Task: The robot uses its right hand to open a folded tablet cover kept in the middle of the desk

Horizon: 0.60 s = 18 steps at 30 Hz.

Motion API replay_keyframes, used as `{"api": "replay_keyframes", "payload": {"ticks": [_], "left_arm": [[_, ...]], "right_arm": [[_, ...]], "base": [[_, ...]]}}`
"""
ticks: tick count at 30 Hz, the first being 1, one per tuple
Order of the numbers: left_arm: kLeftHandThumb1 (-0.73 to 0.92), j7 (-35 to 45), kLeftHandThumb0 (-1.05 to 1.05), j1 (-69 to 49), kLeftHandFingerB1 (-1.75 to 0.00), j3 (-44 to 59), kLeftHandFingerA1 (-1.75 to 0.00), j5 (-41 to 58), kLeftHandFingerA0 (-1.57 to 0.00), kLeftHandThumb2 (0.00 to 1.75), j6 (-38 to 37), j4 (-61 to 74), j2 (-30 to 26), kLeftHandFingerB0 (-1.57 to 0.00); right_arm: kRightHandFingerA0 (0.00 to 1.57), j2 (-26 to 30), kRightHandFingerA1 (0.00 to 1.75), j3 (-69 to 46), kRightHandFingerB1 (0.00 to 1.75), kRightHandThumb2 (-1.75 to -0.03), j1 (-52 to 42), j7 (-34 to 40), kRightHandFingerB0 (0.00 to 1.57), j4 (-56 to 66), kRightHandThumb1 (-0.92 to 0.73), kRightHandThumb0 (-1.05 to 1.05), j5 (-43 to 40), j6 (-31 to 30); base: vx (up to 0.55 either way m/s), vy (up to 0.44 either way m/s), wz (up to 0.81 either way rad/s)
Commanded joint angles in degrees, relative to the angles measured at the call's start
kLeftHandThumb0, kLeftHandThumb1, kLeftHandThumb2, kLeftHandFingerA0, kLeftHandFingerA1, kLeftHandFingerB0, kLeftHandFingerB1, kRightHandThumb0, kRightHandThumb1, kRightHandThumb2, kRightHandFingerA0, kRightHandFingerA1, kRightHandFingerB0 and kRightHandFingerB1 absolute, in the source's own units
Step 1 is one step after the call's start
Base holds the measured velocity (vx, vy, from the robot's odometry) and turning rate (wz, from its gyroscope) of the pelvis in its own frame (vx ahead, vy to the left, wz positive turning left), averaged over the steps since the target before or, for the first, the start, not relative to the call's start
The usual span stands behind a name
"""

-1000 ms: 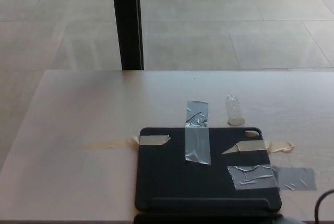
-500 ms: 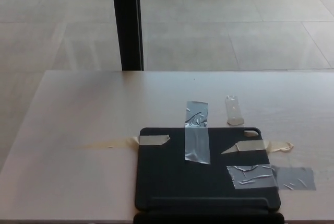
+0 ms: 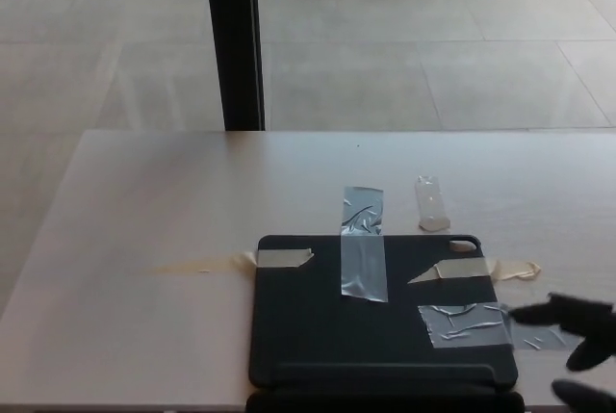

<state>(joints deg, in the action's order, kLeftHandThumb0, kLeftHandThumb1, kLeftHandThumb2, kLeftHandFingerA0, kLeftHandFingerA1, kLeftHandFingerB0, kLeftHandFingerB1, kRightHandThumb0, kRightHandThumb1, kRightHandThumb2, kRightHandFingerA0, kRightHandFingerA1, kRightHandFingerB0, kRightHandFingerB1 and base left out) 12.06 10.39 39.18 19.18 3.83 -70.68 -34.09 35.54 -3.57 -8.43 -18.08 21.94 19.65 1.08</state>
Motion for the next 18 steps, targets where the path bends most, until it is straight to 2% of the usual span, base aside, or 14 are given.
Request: {"api": "replay_keyframes", "payload": {"ticks": [1,2,5,6,7,9,10,11,12,13,15,16,17,18], "left_arm": [[0.88,0.28,-0.8,-1.67,-0.6,0.11,-0.79,1.21,-0.71,0.64,0.33,-0.57,-0.98,-0.4],[0.88,0.27,-0.8,-1.83,-0.6,0.05,-0.8,1.14,-0.71,0.63,0.23,-0.57,-0.94,-0.41],[0.89,-0.12,-0.8,-1.91,-0.61,-0.07,-0.79,0.97,-0.7,0.64,0.01,-0.7,-0.75,-0.4],[0.89,-0.05,-0.8,-2.04,-0.6,-0.23,-0.79,0.81,-0.68,0.67,0.08,-0.71,-0.86,-0.39],[0.89,-0.04,-0.8,-2.06,-0.6,-0.25,-0.79,0.79,-0.68,0.67,0.09,-0.71,-0.87,-0.39],[0.87,0.08,-0.8,-2.34,-0.59,0.4,-0.8,1.43,-0.69,0.67,0.51,-0.96,-0.9,-0.39],[0.87,-0.15,-0.8,-2.53,-0.6,0.35,-0.8,1.35,-0.7,0.67,0.28,-0.97,-0.68,-0.4],[0.88,-0.06,-0.8,-2.64,-0.6,0.29,-0.8,1.29,-0.71,0.67,0.19,-0.94,-0.64,-0.39],[0.89,0.22,-0.8,-2.84,-0.6,0.12,-0.8,1.13,-0.69,0.64,0.01,-0.92,-0.59,-0.39],[0.89,0.27,-0.8,-2.98,-0.6,0.04,-0.8,1.06,-0.68,0.67,0.0,-0.93,-0.52,-0.39],[0.89,0.26,-0.8,-3.16,-0.6,0.07,-0.79,1.11,-0.65,0.67,0.01,-0.91,-0.39,-0.38],[0.89,0.29,-0.79,-3.22,-0.61,0.13,-0.78,1.18,-0.63,0.68,-0.05,-0.88,-0.29,-0.38],[0.89,0.1,-0.8,-3.31,-0.61,0.18,-0.8,1.24,-0.66,0.67,-0.01,-0.79,-0.19,-0.39],[0.88,-0.12,-0.79,-3.25,-0.6,0.29,-0.79,1.33,-0.66,0.67,0.09,-0.86,-0.18,-0.4]], "right_arm": [[0.68,3.29,0.56,-23.4,0.42,-0.74,8.86,1.0,0.43,-9.5,-0.92,-0.85,-16.72,-2.12],[0.74,3.18,0.68,-28.0,0.54,-1.13,8.43,2.68,0.39,-13.35,-0.75,-0.84,-17.43,-2.97],[0.73,2.22,0.69,-33.14,0.54,-1.14,8.61,3.7,0.42,-19.37,-0.73,-0.84,-19.62,-4.26],[0.75,1.24,0.65,-37.08,0.44,-0.69,7.43,5.04,0.48,-23.86,-0.92,-0.88,-21.29,-4.82],[0.75,1.05,0.65,-37.68,0.44,-0.69,7.47,4.94,0.48,-24.5,-0.92,-0.88,-21.34,-4.73],[0.68,0.46,0.68,-42.54,0.56,-1.13,6.67,6.88,0.4,-35.28,-0.69,-0.89,-23.46,-4.39],[0.75,-0.1,0.61,-44.06,0.47,-0.7,6.18,8.17,0.43,-37.42,-0.91,-0.94,-23.6,-4.15],[0.75,-0.7,0.67,-45.41,0.56,-1.13,6.23,9.66,0.38,-39.15,-0.67,-0.92,-23.81,-5.42],[0.73,-1.66,0.68,-46.97,0.57,-1.11,6.4,12.1,0.42,-41.78,-0.65,-0.92,-23.99,-5.17],[0.74,-2.09,0.66,-47.75,0.48,-0.67,6.4,13.72,0.45,-43.82,-0.88,-0.89,-23.78,-4.26],[0.7,-2.78,0.63,-49.04,0.48,-0.67,5.95,16.4,0.45,-47.58,-0.88,-0.89,-23.24,-2.36],[0.67,-3.32,0.68,-49.84,0.55,-0.91,5.92,18.24,0.38,-49.77,-0.72,-0.98,-23.33,-0.96],[0.84,-5.8,0.81,-54.31,0.6,-1.15,8.54,24.84,0.46,-54.34,-0.64,-0.94,-26.45,0.32],[0.74,-6.15,0.83,-55.16,0.55,-0.66,8.86,25.23,0.43,-55.49,-0.87,-0.94,-27.23,0.75]], "base": [[0.0,0.0,0.0],[0.0,0.0,0.0],[0.0,0.0,0.0],[0.0,0.0,0.0],[0.0,0.0,0.0],[0.0,0.0,0.0],[0.0,0.0,0.0],[0.0,0.0,0.0],[0.0,0.0,0.0],[0.0,0.0,0.0],[0.0,0.0,0.0],[0.0,0.0,0.0],[0.0,0.0,0.0],[0.0,0.0,0.0]]}}
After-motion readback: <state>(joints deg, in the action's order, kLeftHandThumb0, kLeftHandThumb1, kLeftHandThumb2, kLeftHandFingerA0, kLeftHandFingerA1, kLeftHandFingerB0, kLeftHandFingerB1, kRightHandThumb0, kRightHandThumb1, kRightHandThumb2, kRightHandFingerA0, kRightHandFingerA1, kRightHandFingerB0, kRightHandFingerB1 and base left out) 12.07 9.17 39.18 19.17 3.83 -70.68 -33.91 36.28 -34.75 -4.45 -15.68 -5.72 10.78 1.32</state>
